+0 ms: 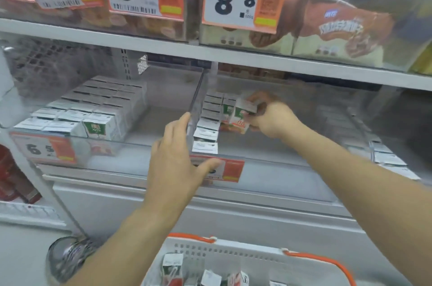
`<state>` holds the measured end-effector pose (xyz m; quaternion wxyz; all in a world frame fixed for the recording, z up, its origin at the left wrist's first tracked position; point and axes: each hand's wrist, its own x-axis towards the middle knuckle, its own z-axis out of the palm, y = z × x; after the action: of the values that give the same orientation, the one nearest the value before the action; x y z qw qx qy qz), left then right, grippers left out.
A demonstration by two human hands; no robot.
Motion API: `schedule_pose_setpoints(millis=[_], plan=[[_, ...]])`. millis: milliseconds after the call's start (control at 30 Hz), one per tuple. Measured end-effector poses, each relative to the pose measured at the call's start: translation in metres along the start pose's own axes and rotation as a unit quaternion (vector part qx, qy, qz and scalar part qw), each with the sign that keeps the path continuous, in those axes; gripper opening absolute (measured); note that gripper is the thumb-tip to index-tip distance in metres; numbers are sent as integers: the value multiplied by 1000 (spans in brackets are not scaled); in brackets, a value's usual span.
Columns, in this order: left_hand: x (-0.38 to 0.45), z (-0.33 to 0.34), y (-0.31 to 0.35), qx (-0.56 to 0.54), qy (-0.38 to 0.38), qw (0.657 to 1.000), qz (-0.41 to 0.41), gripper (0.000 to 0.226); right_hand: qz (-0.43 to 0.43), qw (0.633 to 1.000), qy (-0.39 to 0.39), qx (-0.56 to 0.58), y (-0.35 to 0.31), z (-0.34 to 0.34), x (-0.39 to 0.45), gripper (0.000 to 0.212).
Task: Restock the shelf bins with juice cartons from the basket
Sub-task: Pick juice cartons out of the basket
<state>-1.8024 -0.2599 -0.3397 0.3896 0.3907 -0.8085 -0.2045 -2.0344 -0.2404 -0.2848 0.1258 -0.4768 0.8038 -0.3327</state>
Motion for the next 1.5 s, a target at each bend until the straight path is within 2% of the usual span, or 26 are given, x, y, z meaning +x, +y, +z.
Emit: schedule_pose_setpoints(millis=[67, 167, 300, 333, 400, 467, 500, 567, 633, 700, 800, 867, 933, 1000, 1033, 1100, 1233, 1300, 1400, 1500], plan=[[-1, 4, -3, -4, 17, 1000, 1, 105, 55, 997, -40, -21, 3, 21, 28, 43], [1, 5, -6, -14, 27, 1000, 4, 105, 71, 995, -39, -49, 5, 42, 44, 48], [2, 7, -4, -23, 31, 999, 14, 104, 92, 993, -28, -66, 5, 51, 50, 83], [2, 7, -6, -22, 30, 999, 18, 104, 104, 992, -34, -60, 3, 46, 46, 84], [1, 7, -7, -15, 23, 999, 28, 103, 89, 992, -22, -82, -1, 26, 27, 73], [-1, 4, -4, 2, 28, 999, 41, 102, 5, 994, 51, -98, -5, 2, -5, 50], [-2, 2, 1, 10, 48, 997, 53, 99, -44, 992, 99, -64, -8, -10, -27, 36], [-8, -3, 19, -16, 120, 988, 93, 80, -133, 978, 154, 44, -12, -27, -78, 15], [-20, -2, 39, -90, 143, 977, 132, 51, -171, 969, 135, 114, -6, -32, -129, 15], [-41, 10, 51, -153, 71, 978, 127, 35, -158, 975, 74, 137, 18, -22, -171, 19], [-90, 48, 37, -94, -149, 978, 108, 25, -60, 990, -39, 122, 80, 12, -219, 18], [-128, 73, 12, -23, -326, 941, 82, 26, 27, 987, -116, 111, 134, 39, -248, 13], [-165, 88, -19, 57, -458, 886, 35, 33, 76, 978, -180, 78, 183, 64, -276, 8], [-203, 97, -43, 105, -535, 838, -5, 41, 112, 963, -241, 53, 220, 84, -301, 7], [-221, 101, -53, 117, -551, 826, -31, 44, 128, 954, -268, 34, 234, 91, -313, 7], [-249, 110, -66, 142, -532, 830, -87, 50, 143, 943, -298, -26, 253, 102, -329, 19], [-291, 135, -81, 181, -382, 886, -191, 72, 148, 946, -275, -91, 277, 120, -338, 47], [-306, 145, -90, 166, -360, 885, -244, 88, 158, 943, -270, -116, 282, 128, -336, 57], [-320, 157, -105, 186, -338, 891, -240, 102, 175, 930, -271, -177, 284, 140, -332, 61], [-322, 170, -113, 217, -305, 897, -235, 102, 191, 919, -267, -219, 288, 151, -336, 60]])
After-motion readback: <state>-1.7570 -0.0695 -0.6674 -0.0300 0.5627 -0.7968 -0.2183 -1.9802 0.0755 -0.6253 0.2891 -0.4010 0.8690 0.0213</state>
